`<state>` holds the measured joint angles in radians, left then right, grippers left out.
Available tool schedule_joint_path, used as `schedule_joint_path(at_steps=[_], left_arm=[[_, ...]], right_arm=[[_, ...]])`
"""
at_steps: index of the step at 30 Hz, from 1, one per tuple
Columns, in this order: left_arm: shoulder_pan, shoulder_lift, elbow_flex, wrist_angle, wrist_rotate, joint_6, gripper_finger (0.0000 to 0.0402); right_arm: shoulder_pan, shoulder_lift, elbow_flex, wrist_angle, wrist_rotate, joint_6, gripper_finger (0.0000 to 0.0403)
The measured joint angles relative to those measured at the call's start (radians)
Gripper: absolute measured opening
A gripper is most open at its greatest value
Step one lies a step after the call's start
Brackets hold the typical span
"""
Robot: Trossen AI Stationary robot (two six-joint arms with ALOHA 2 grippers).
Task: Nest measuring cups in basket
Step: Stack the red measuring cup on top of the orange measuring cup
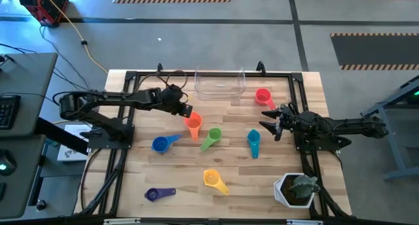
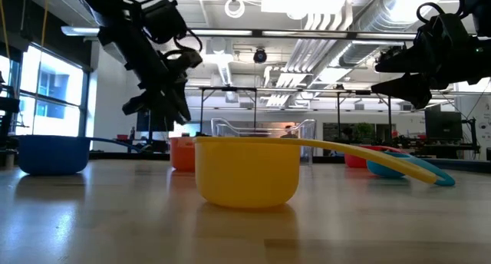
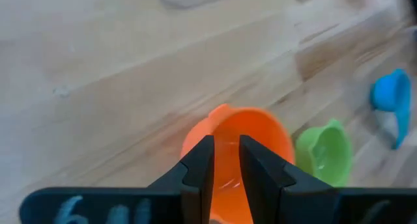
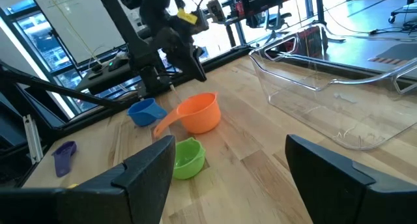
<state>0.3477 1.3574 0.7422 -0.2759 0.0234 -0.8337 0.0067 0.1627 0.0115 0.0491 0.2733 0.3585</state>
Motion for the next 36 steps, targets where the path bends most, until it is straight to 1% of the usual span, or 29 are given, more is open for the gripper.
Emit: schedule_joint_path(at_steps=[5, 8, 11, 19, 26, 31, 36], left_arm=[[0.008, -0.067, 0.000, 0.058, 0.000, 0.002, 0.0063], [0.018, -0.102, 0.000, 0.111, 0.000, 0.045, 0.0063], [0.028, -0.138, 0.000, 0.171, -0.001, 0.050, 0.0063], [0.039, -0.222, 0.000, 0.294, -0.003, 0.052, 0.0063], [0.036, -0.294, 0.000, 0.355, -0.005, 0.052, 0.0063], [0.019, -0.329, 0.000, 0.354, -0.005, 0.052, 0.0063], [0.010, -0.345, 0.000, 0.354, -0.009, 0.076, 0.0062]], right_arm=[[0.000, 0.000, 0.000, 0.000, 0.000, -0.002, 0.0282], [0.000, 0.000, 0.000, 0.000, 0.002, -0.060, 0.0282], [0.000, 0.000, 0.000, 0.000, 0.003, -0.102, 0.0282], [0.000, 0.000, 0.000, 0.000, 0.002, -0.105, 0.0282], [0.000, 0.000, 0.000, 0.015, 0.002, -0.105, 0.0282], [0.000, 0.000, 0.000, 0.141, 0.002, -0.004, 0.0282], [0.000, 0.000, 0.000, 0.227, 0.009, 0.105, 0.0282]])
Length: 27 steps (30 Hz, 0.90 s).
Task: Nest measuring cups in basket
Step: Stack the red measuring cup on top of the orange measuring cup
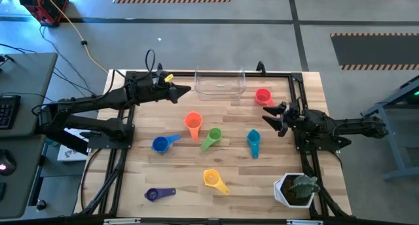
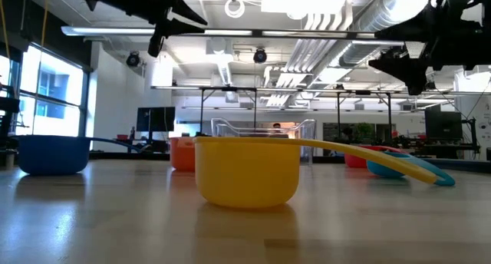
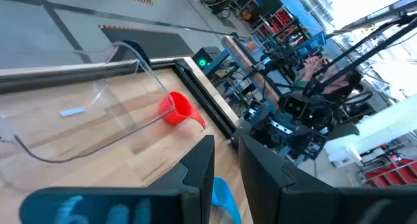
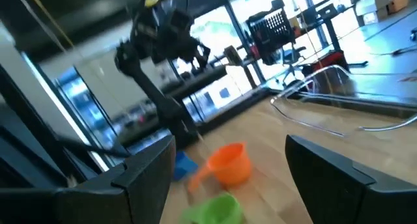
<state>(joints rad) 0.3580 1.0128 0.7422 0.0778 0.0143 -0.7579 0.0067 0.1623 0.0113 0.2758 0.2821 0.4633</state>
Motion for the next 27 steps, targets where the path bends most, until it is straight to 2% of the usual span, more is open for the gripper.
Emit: schedule_joint_path(at_steps=[6, 11, 14, 20, 24, 27], left_arm=[[0.002, 0.000, 0.000, 0.001, -0.004, 0.001, 0.0062], [-0.002, 0.001, 0.000, 0.002, -0.003, -0.004, 0.0062], [-0.009, 0.001, 0.000, 0.001, 0.000, -0.010, 0.0062], [-0.029, 0.001, 0.000, 0.001, 0.001, 0.003, 0.0062], [-0.033, 0.001, 0.000, 0.001, 0.001, 0.010, 0.0062], [-0.031, 0.001, 0.000, 0.001, 0.001, 0.010, 0.0062]], right_arm=[[0.000, 0.000, 0.000, 0.075, 0.010, 0.029, 0.0282], [0.000, 0.000, 0.000, 0.130, 0.154, 0.120, 0.0282], [0.000, 0.000, 0.000, 0.185, 0.205, 0.179, 0.0282], [0.000, 0.000, 0.000, 0.303, 0.317, 0.143, 0.0282], [0.000, 0.000, 0.000, 0.407, 0.336, 0.121, 0.0282], [0.000, 0.000, 0.022, 0.421, 0.352, 0.064, 0.0282]])
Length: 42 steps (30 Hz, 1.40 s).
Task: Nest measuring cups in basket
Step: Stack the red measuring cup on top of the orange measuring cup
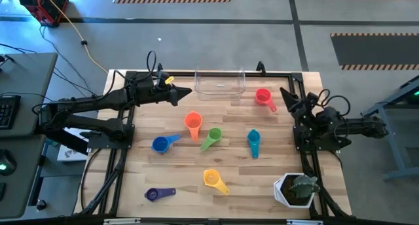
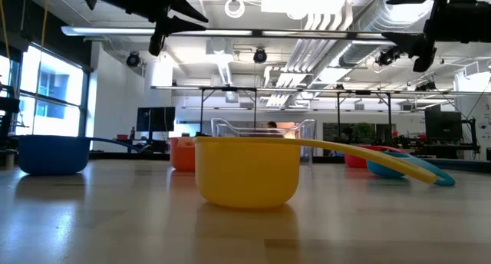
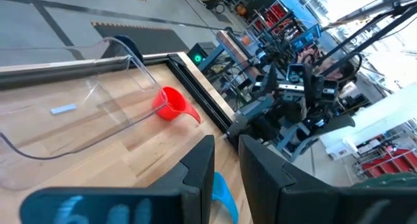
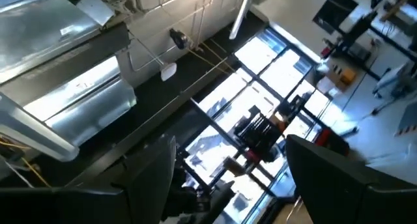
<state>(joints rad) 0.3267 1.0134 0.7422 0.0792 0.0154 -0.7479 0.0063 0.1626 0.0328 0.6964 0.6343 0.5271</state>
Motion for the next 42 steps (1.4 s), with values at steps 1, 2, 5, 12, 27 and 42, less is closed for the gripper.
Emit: schedule_joint_path(at_steps=[1, 2, 5, 12, 27, 42], left_arm=[[0.000, 0.000, 0.000, 0.000, 0.000, 0.000, 0.0062], [0.000, 0.000, 0.000, 0.000, 0.002, 0.000, 0.0062], [0.000, 0.000, 0.000, -0.001, 0.030, 0.001, 0.0062], [0.000, 0.000, 0.000, -0.002, 0.072, 0.089, 0.0062], [0.000, 0.000, 0.000, -0.007, 0.073, 0.158, 0.0062], [0.000, 0.000, 0.000, -0.026, 0.080, 0.184, 0.0062]], right_arm=[[0.000, 0.001, 0.015, -0.007, 0.005, -0.023, 0.0282], [0.000, 0.003, 0.035, -0.015, 0.006, -0.042, 0.0282], [0.000, 0.023, 0.115, -0.085, 0.006, -0.102, 0.0282], [0.000, 0.140, 0.401, -0.611, 0.127, -0.193, 0.0282], [-0.180, 0.605, 0.786, -1.621, -0.125, 0.229, 0.0282], [-0.477, 0.925, 0.787, -1.461, -0.464, -0.042, 0.0282]])
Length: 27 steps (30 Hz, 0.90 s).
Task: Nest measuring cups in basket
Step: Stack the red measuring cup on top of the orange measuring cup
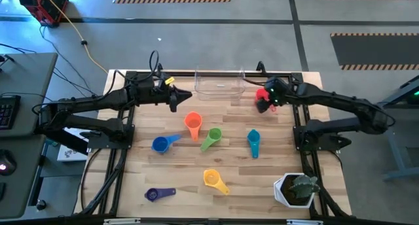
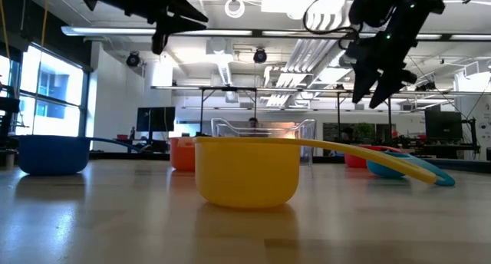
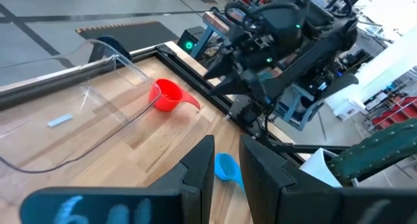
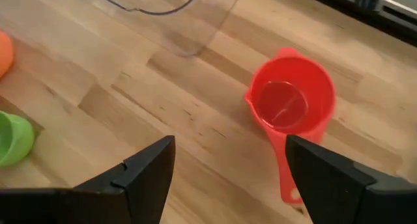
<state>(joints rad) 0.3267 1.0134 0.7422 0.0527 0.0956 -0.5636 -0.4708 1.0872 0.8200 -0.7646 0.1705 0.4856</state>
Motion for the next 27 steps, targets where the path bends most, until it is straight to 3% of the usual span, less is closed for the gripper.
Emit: schedule_joint_path(at_steps=[14, 20, 27], left_arm=[[0.000, 0.000, 0.000, -0.034, 0.000, 0.000, 0.0062], [0.000, 0.000, 0.000, -0.034, 0.000, -0.002, 0.0062], [0.000, 0.000, 0.000, -0.034, -0.001, -0.001, 0.0062]], right_arm=[[-0.060, 0.260, 0.000, 0.058, -0.019, -0.178, 0.0282], [-0.060, 0.330, 0.000, 0.075, 0.067, -0.181, 0.0282], [-0.060, 0.376, 0.000, 0.135, 0.085, -0.199, 0.0282]])
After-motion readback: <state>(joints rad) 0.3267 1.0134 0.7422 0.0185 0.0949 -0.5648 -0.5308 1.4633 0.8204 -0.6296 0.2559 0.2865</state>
